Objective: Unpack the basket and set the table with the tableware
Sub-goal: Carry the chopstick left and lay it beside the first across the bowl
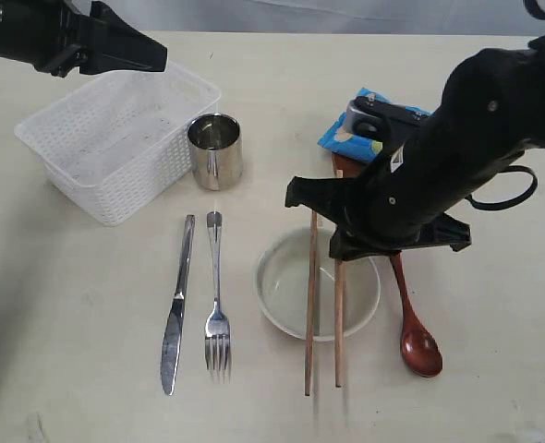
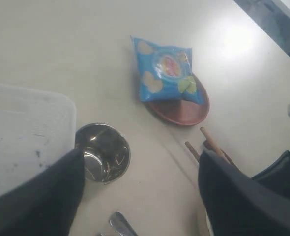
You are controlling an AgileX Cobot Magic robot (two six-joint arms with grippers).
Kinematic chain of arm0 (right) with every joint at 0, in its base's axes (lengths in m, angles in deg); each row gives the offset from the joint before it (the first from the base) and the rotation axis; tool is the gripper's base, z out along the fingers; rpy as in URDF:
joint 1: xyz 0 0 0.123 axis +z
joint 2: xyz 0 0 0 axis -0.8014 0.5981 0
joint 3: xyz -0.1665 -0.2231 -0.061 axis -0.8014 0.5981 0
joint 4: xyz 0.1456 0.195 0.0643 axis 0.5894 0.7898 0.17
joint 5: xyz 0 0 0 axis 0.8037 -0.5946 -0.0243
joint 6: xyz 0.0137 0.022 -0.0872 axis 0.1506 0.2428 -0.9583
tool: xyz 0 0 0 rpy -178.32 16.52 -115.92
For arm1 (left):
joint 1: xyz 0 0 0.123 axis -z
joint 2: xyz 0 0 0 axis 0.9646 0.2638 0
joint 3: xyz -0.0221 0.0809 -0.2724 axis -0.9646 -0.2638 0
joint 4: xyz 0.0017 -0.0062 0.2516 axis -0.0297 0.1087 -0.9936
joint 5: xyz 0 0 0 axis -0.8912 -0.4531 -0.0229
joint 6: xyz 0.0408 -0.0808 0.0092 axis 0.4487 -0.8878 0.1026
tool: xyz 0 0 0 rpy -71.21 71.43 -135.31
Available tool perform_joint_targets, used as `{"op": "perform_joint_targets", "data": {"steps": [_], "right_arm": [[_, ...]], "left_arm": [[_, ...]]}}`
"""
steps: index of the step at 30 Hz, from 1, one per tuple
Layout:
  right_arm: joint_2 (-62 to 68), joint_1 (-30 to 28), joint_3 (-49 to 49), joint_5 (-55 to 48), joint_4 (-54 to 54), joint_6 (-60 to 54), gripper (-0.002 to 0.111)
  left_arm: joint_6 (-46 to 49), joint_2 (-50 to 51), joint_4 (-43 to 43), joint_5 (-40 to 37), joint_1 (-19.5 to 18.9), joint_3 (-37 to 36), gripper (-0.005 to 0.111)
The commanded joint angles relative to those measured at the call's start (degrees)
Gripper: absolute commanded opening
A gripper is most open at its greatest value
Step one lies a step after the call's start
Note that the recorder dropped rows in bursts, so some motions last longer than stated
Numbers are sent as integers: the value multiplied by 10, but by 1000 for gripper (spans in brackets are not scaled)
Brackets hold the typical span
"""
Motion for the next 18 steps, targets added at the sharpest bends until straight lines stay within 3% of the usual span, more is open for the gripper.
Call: {"op": "perform_joint_targets", "data": {"steps": [1,14,18], "right_arm": [[11,1,-1,22,5,4,0],[17,1,-1,22,0,-6,1],[17,1,-1,22,0,-8,25]], "left_arm": [[4,-4,2,-3,4,-4,62],[4,-4,2,-7,4,-4,62],[4,-4,2,-8,4,-4,62]]}}
